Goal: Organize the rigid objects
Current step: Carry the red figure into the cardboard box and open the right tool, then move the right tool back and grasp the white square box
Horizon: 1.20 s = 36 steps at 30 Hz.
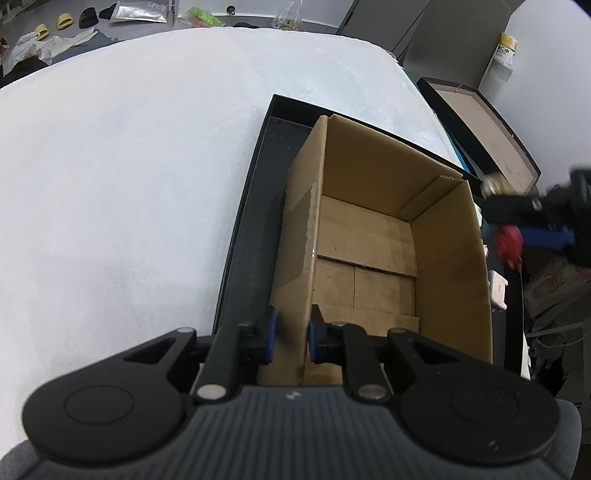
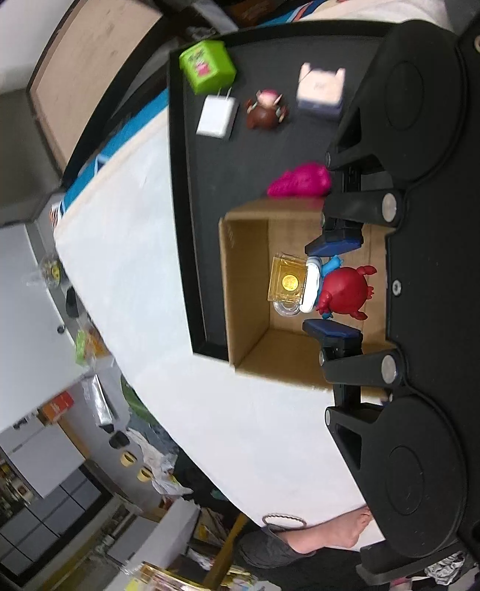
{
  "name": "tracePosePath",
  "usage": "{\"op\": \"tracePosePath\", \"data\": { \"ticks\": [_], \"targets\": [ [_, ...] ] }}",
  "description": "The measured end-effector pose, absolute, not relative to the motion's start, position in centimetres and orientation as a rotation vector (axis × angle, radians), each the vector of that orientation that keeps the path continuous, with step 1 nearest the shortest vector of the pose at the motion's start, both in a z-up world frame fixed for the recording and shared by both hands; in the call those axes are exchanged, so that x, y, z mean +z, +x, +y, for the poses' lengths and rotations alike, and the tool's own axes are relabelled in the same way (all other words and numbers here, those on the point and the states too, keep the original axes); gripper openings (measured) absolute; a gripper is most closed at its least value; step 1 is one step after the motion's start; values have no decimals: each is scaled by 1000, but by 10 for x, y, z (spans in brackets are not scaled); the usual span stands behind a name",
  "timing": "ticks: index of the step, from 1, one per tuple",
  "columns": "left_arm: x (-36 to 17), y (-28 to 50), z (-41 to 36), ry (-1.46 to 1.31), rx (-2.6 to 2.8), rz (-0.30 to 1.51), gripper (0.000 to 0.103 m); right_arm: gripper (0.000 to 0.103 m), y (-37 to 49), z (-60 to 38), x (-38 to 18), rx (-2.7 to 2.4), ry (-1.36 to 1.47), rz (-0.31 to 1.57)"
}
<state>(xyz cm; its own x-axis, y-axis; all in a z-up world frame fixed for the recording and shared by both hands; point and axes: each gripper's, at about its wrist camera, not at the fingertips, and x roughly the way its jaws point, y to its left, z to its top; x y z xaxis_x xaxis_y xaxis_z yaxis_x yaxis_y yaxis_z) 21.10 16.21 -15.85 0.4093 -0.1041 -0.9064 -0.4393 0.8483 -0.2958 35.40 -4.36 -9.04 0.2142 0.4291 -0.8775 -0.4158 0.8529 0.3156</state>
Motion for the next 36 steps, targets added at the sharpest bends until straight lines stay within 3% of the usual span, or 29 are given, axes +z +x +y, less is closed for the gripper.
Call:
{"op": "tracePosePath", "data": {
  "ticks": [5,8,36],
  "targets": [
    [-157,211,158,-520,219,1141,16,39,350,-21,-82,629,4,1200],
    [-156,211,158,-520,219,1143,16,52,345,-14,-79,625,-33,1164],
    [-157,216,152,-519,250,1191,13,56,353,-127,-88,488,126,1149]
  ]
}}
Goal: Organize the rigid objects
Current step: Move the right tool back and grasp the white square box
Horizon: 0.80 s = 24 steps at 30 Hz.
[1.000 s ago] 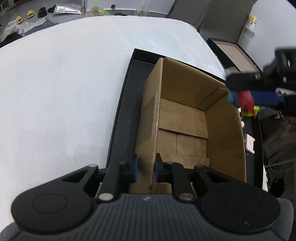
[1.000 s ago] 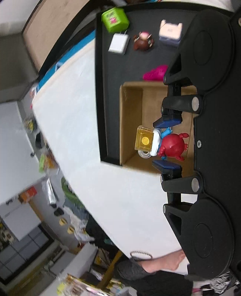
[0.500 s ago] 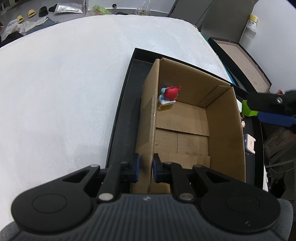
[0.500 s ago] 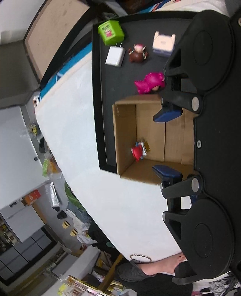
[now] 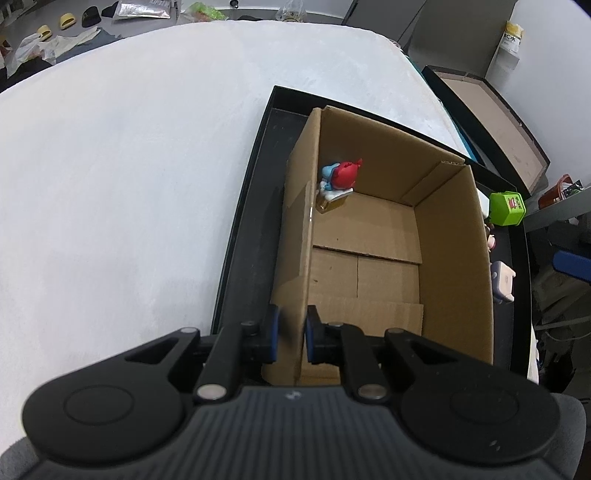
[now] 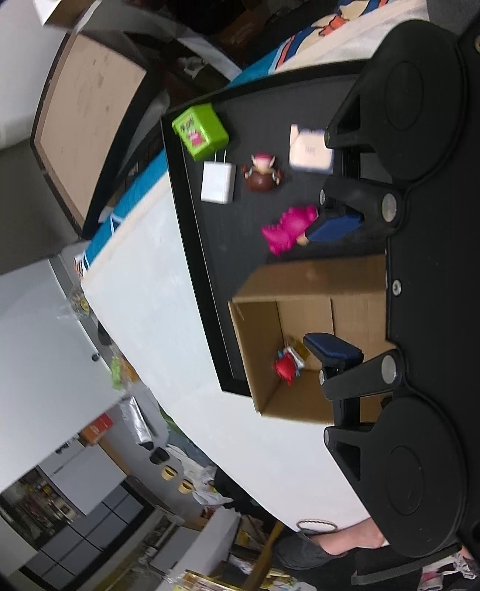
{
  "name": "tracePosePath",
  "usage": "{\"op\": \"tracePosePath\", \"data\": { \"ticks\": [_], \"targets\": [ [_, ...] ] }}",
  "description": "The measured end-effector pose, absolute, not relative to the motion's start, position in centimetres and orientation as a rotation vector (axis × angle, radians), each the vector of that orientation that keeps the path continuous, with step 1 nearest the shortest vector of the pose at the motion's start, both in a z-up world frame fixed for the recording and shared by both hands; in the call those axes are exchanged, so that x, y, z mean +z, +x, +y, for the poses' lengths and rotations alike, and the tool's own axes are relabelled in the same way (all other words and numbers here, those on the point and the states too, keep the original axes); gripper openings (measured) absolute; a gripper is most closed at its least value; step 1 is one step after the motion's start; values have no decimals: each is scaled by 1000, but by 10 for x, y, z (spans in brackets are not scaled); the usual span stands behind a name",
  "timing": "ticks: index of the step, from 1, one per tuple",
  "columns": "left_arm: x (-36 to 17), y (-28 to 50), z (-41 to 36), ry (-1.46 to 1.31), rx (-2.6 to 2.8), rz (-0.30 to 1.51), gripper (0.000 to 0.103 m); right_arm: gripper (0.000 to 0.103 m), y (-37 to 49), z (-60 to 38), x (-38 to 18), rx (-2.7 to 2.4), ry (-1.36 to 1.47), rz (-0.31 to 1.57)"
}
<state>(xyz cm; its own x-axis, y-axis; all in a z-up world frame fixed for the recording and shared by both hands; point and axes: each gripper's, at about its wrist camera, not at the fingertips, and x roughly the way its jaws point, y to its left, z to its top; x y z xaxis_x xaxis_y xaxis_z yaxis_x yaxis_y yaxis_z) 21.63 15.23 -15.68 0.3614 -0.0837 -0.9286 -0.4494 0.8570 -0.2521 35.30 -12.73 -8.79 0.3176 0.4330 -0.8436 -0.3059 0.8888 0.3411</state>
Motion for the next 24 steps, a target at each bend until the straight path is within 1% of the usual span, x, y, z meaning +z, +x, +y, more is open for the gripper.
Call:
{"op": "tracePosePath", "data": {
  "ticks": [19,24],
  "targets": [
    [-161,224,146,-488,278,1237,13,56,371,-212,-127,309,176,1191],
    [-162,226,143,-460,273,1248,13,57,383,-221,-143,279,259,1219]
  ]
}}
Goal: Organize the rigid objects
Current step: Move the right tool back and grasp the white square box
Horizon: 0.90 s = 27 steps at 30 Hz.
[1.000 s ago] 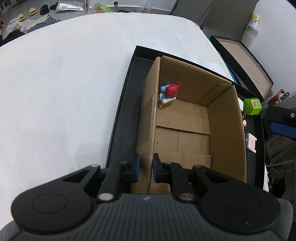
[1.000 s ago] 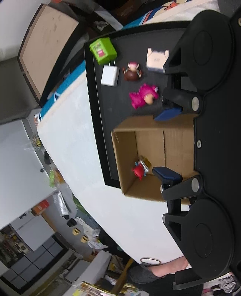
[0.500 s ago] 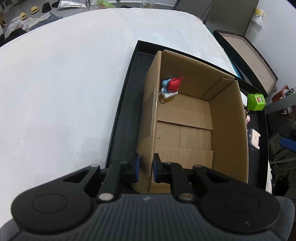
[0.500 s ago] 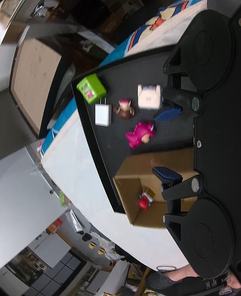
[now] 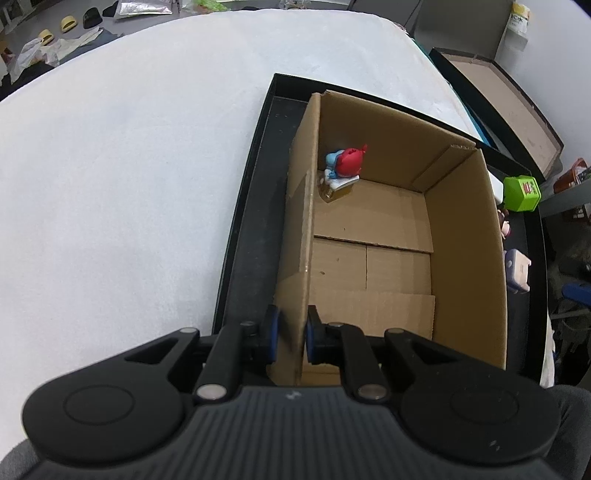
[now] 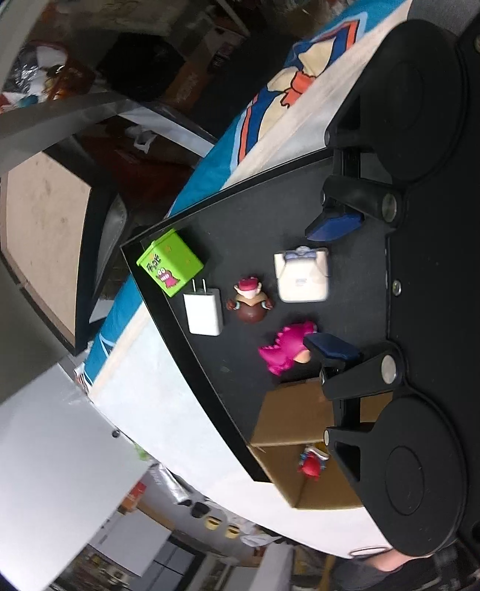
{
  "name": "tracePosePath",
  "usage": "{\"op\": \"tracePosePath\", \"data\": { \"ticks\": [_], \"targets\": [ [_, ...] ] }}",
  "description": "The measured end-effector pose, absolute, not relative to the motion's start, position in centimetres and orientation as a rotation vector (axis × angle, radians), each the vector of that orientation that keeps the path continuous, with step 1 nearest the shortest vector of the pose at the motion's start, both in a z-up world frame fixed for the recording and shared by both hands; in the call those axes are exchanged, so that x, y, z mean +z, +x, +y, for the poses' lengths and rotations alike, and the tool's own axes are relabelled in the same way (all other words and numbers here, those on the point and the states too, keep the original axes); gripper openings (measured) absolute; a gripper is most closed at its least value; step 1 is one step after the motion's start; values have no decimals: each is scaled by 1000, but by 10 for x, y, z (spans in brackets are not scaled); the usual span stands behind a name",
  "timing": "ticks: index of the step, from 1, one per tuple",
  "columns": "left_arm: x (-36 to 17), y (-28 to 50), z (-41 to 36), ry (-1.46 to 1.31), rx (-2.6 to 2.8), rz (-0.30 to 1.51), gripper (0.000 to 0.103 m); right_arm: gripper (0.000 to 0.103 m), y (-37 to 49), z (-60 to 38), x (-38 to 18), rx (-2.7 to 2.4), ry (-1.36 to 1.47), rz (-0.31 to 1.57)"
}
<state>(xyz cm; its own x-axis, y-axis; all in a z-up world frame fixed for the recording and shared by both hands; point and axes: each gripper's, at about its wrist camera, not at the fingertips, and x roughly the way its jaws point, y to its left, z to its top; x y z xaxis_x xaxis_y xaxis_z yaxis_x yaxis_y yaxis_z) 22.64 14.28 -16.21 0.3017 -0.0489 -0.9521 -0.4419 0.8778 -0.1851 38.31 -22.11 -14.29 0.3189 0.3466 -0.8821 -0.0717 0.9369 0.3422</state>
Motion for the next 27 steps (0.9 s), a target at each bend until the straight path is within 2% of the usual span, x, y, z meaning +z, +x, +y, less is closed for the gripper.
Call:
{"op": "tracePosePath", "data": {
  "ticks": [6,17,25,27],
  "targets": [
    [-163,226,143,-469,258,1254,13,63,393,-224,-162,236,331,1225],
    [-165,219,151,-547,231,1246,14,67,399,-203,-194,187,208,1238],
    [-164,219,147,-524,204,1241,14,66,395,-180,-218,180,81,1253],
    [-164,220,146,-522,198,1241,14,58,395,-177,-223,174,53,1253]
  ]
}}
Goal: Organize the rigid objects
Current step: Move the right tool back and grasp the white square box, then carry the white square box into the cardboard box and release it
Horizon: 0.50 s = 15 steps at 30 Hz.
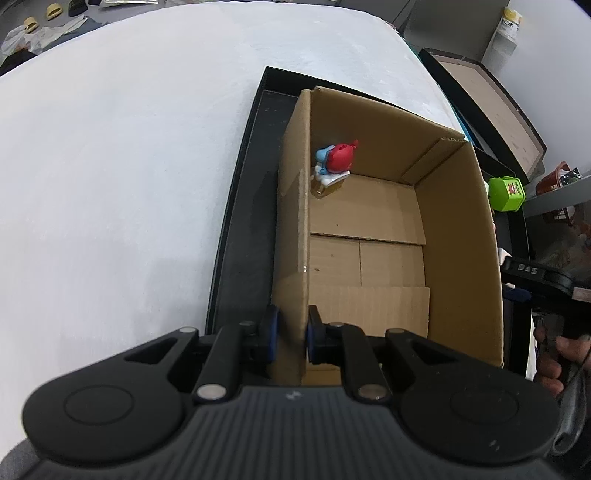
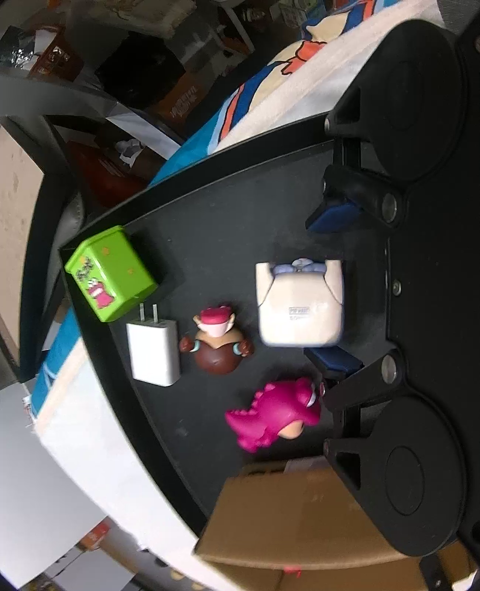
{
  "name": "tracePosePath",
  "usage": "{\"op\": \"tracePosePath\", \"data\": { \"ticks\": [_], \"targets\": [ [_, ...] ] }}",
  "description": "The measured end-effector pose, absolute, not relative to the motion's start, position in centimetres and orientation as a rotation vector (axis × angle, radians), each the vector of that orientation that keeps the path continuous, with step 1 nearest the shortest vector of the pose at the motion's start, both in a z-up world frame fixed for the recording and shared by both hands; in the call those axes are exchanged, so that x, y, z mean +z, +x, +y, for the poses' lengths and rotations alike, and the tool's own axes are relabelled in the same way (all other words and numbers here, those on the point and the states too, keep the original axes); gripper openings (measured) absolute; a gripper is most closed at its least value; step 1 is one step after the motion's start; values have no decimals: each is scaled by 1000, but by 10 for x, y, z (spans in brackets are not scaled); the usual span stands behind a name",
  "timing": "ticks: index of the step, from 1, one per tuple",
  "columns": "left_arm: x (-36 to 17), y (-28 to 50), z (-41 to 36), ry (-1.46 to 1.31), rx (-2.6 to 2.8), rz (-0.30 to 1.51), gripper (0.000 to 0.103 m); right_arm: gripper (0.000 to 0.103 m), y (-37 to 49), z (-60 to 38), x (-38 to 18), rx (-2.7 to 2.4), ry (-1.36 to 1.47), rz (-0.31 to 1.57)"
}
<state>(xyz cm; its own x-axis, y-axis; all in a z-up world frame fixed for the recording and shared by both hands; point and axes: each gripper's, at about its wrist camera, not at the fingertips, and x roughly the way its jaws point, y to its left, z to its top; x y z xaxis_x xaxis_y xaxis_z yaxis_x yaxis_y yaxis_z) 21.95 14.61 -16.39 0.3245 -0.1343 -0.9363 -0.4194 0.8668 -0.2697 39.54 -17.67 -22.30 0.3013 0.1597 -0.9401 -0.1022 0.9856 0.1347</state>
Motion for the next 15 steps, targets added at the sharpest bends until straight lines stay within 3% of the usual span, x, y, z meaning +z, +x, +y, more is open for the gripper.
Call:
{"op": "tracePosePath", "data": {
  "ticks": [2,15],
  "targets": [
    [-164,219,146,-522,193,1239,14,44,395,-173,-221,189,32,1233],
    [-166,213,148,-542,188,1220,14,43,392,-181,-198,179,113,1213]
  ]
}}
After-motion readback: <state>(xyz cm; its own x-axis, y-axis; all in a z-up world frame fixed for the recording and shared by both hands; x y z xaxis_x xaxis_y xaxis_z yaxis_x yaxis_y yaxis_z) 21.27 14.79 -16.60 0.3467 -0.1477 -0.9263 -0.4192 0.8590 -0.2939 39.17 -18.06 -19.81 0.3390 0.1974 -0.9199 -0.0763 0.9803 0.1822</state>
